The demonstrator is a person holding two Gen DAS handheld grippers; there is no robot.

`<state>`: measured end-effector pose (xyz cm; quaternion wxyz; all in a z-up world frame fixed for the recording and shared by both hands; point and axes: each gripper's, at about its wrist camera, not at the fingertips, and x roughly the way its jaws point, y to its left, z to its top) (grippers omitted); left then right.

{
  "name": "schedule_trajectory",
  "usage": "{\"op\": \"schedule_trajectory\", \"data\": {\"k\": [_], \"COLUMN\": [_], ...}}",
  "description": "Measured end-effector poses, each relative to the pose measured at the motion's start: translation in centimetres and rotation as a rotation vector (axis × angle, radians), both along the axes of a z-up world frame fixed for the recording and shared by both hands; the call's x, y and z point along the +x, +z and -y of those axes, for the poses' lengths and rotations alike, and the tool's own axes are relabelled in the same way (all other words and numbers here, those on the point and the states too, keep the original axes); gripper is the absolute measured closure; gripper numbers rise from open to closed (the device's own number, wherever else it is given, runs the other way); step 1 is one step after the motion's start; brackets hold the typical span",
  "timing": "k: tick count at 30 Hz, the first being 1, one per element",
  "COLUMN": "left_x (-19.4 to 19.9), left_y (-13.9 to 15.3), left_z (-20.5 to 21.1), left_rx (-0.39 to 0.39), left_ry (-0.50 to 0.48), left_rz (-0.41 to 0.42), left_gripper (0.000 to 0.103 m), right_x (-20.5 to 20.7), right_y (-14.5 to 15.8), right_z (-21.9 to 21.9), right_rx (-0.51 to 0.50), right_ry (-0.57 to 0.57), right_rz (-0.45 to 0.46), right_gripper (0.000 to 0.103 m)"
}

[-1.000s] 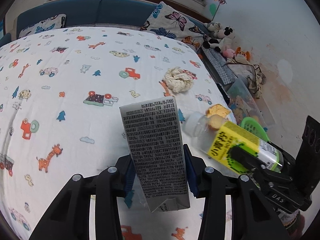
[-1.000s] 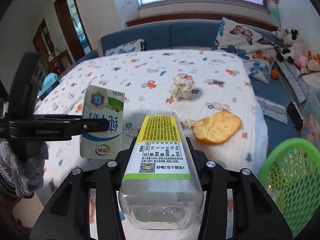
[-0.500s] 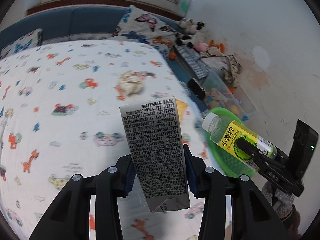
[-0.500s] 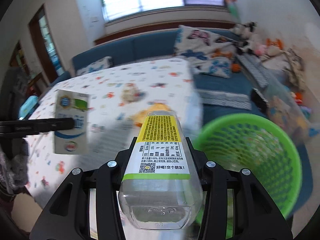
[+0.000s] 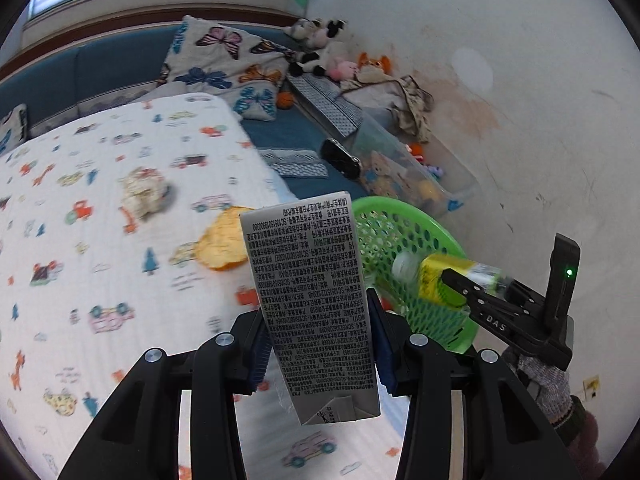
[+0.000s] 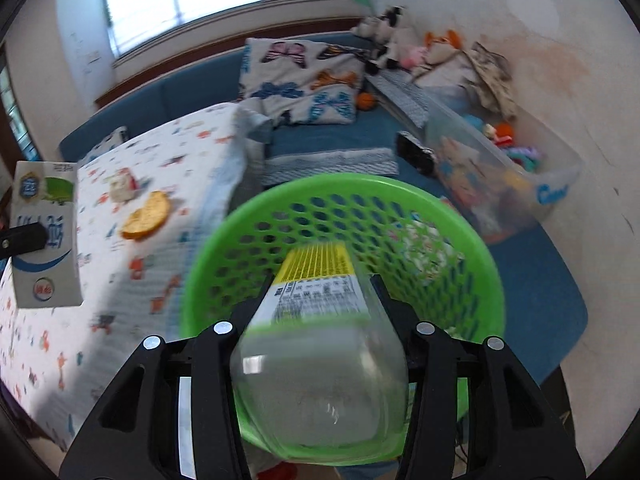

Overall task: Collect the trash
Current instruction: 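Carry the bottle over the basket and open the right tool while the left carries the carton, then lower the milk carton into the green basket and open the left tool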

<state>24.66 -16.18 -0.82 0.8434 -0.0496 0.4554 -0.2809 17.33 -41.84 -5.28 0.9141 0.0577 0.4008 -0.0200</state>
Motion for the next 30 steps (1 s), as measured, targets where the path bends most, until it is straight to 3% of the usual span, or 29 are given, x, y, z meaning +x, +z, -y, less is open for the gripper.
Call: {"op": "schedule_trajectory", "data": {"k": [15, 30], "left_x": [0.8, 0.9], "left_y": [-1.9, -4.5], "left_z": [9.2, 12.3], "left_rx": [0.084, 0.132], "left_ry": [-0.132, -0.166], "left_rz": [-0.014, -0.045], "left_gripper": [0.061, 0.06], "right_x": [-3.8, -6.1], "right_y": [2.0, 2.8], "right_z": [2.1, 2.2], "right_rx": [0.016, 0.051], "right_ry": [-0.037, -0.041], "right_rz": [0.077, 0.118], "right_gripper": [0.041, 0.033]}}
